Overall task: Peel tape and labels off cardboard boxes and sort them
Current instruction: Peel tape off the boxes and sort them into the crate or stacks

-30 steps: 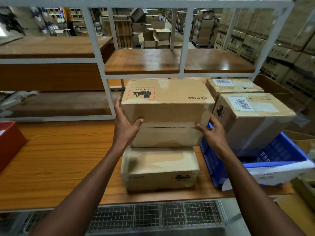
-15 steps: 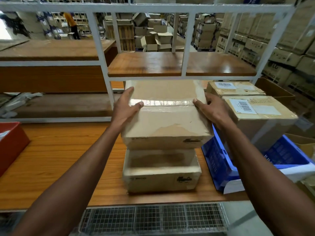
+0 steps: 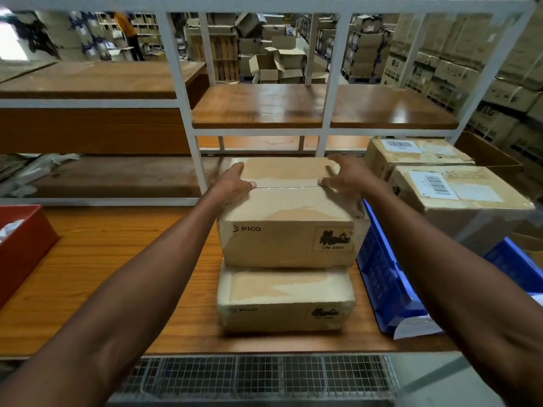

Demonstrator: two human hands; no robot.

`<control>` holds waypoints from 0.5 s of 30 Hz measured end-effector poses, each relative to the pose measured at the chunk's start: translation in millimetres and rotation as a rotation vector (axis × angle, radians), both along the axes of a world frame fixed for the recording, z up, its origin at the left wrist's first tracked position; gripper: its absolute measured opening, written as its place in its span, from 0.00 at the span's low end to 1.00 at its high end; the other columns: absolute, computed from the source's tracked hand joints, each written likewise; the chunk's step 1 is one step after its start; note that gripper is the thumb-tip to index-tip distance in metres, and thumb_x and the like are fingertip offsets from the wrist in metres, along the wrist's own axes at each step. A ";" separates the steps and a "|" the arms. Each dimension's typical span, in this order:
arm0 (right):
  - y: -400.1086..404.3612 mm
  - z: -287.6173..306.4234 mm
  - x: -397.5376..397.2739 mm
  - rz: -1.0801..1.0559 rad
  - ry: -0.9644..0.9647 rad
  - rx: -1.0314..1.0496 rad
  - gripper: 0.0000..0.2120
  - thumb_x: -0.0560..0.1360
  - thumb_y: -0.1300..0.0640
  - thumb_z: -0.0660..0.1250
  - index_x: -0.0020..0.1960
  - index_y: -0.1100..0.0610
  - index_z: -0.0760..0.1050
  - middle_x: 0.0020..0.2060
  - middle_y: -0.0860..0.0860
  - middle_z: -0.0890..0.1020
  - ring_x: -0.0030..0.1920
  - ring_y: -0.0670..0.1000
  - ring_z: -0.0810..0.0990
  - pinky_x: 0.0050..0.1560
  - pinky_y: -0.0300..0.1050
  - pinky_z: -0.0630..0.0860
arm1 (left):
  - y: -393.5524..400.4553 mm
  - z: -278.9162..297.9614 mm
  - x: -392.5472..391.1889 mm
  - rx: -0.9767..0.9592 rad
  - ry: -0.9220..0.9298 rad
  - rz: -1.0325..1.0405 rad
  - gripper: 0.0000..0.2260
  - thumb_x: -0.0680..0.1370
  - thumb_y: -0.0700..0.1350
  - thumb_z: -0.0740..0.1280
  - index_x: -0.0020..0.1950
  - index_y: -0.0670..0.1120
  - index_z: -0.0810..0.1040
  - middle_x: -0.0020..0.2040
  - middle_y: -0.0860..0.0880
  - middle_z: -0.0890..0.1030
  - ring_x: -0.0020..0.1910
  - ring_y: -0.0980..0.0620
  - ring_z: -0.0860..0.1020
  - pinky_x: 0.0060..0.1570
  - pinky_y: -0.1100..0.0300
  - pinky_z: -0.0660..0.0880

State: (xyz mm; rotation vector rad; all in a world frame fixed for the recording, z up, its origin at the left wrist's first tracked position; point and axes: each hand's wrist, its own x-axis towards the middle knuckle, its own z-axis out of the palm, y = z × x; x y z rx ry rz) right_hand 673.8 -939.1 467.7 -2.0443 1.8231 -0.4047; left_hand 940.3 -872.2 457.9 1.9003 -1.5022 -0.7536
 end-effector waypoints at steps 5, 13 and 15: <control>-5.6 -4.8 33.1 0.186 0.107 0.115 0.40 0.73 0.32 0.71 0.79 0.44 0.65 0.77 0.55 0.69 0.72 0.62 0.71 0.70 0.63 0.72 | -3.7 -1.0 -4.1 0.043 -0.098 -0.001 0.29 0.84 0.47 0.67 0.83 0.51 0.59 0.81 0.42 0.62 0.76 0.38 0.65 0.69 0.49 0.67; 8.2 -9.3 28.3 0.164 0.064 0.055 0.37 0.73 0.32 0.71 0.78 0.43 0.67 0.78 0.53 0.69 0.73 0.60 0.70 0.67 0.60 0.71 | 21.7 -16.5 -24.7 -0.219 -0.471 -0.061 0.17 0.79 0.57 0.70 0.67 0.59 0.77 0.75 0.48 0.68 0.75 0.41 0.62 0.71 0.36 0.60; 17.9 -8.2 30.2 0.157 0.054 0.033 0.35 0.74 0.32 0.71 0.76 0.44 0.69 0.76 0.54 0.70 0.72 0.60 0.71 0.68 0.61 0.71 | 28.8 -19.1 -31.2 -0.117 -0.514 -0.102 0.16 0.81 0.60 0.66 0.68 0.60 0.77 0.75 0.50 0.70 0.75 0.42 0.63 0.70 0.36 0.61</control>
